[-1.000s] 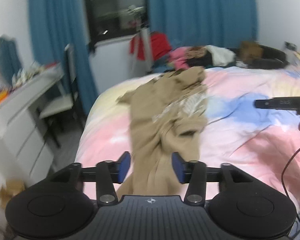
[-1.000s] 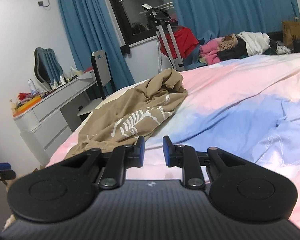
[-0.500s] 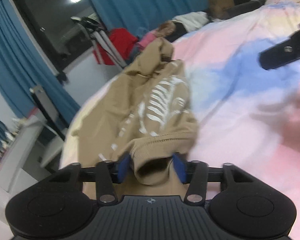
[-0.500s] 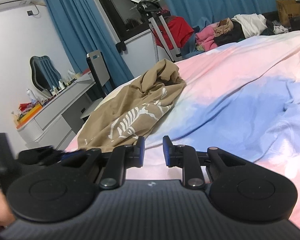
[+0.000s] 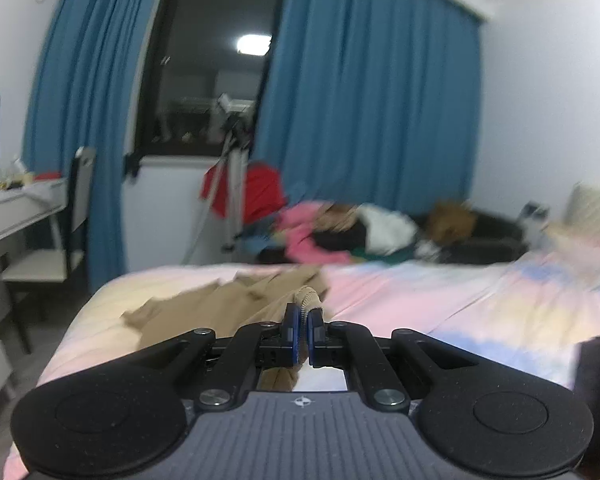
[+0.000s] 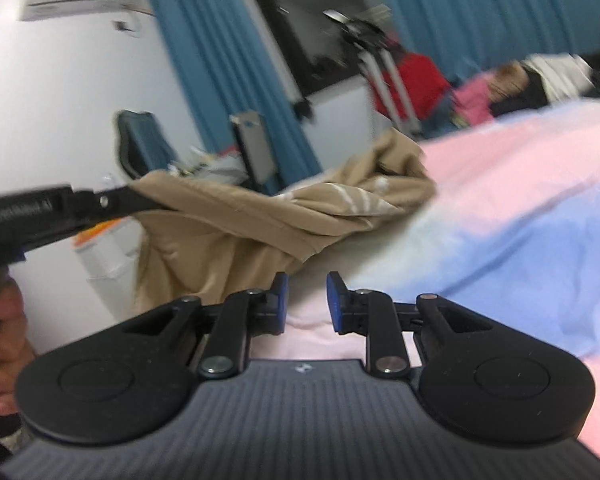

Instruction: Fold clothes

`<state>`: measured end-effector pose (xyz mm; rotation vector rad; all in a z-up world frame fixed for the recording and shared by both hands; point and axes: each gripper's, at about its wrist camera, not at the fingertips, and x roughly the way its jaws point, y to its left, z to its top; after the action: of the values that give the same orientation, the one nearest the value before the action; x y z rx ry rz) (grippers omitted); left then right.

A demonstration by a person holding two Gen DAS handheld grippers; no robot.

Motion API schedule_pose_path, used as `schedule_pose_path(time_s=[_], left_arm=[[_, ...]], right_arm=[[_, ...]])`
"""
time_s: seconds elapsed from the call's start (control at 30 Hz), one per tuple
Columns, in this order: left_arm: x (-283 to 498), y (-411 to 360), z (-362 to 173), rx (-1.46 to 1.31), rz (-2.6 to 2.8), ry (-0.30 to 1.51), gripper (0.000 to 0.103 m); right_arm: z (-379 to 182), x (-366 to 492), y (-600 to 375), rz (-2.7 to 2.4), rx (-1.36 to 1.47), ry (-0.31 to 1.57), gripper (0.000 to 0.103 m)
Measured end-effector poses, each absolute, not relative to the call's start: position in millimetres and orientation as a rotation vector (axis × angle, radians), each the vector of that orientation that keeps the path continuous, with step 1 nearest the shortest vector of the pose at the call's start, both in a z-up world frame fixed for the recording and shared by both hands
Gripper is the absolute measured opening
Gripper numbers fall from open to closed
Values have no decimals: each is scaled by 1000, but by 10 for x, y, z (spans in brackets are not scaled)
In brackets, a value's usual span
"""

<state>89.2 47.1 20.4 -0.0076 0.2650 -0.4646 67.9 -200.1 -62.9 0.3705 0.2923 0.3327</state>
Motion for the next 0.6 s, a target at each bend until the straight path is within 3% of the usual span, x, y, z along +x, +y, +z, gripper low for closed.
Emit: schedule_pose_path(time_s=[0.07, 0.2, 0.4, 0.6], left_arm=[[672, 509, 328, -29, -506, 210, 4], [284, 642, 493, -120, -597, 153, 4], [123, 674, 414, -103, -597, 173, 4], [330, 702, 261, -103, -576, 250, 4]], right_arm=[[-591, 626, -1963, 357, 359, 257, 32], [-460, 423, -1896, 399, 348, 166, 57], [-302, 218, -1817, 507, 416, 97, 60], [-321, 466, -1802, 520, 472, 159, 60]])
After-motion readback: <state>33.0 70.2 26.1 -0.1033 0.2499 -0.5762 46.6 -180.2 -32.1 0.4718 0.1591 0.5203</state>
